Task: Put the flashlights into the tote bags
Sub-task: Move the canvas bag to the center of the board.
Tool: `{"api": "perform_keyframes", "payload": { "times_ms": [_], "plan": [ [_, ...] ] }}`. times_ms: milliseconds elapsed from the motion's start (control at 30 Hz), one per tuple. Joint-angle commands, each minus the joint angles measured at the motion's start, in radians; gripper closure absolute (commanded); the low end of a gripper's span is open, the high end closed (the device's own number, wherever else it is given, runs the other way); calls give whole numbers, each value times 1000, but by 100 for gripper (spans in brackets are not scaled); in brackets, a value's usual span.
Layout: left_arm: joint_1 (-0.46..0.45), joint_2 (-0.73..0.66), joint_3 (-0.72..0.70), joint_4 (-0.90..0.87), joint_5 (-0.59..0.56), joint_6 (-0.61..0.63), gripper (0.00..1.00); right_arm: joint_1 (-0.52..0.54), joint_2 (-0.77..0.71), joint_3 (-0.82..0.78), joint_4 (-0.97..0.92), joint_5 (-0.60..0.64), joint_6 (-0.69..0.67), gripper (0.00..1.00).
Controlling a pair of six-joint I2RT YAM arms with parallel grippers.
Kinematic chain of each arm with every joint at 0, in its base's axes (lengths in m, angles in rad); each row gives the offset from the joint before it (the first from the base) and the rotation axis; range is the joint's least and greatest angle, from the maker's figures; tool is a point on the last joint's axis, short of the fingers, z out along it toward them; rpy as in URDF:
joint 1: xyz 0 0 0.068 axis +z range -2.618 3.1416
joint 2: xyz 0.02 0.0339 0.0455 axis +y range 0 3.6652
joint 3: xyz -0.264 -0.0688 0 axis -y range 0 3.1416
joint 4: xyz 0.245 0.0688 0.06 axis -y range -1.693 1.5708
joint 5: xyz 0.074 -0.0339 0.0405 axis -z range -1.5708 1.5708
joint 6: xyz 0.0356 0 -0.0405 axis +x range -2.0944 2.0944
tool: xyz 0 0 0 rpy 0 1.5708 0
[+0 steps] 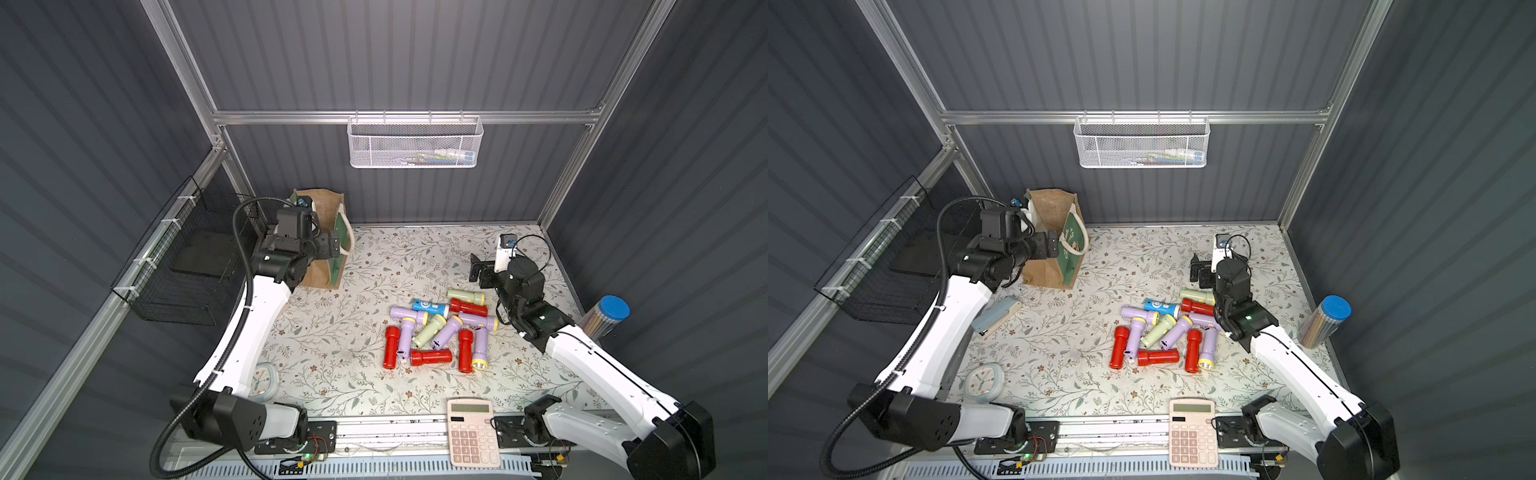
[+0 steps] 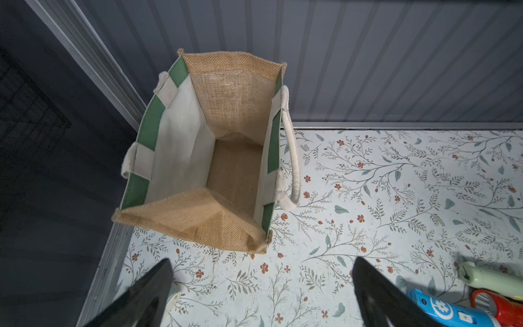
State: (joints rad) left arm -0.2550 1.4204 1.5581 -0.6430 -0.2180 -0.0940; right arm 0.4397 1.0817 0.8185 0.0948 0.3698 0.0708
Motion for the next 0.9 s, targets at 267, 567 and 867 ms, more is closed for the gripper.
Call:
{"api": "perform_keyframes", "payload": {
  "times_ms": [267,567,867],
  "plan": [
    [-1,415,404,-209,-52,91,2,4,-3,45,-125,-93,-11,1],
    [-1,685,623,-296,-82,116,4,0,-29,20,-204,-56,-4,1],
    [-1,747,589,-257,2,80,65,-17,-43,6,-240,-47,32,1]
  ]
}}
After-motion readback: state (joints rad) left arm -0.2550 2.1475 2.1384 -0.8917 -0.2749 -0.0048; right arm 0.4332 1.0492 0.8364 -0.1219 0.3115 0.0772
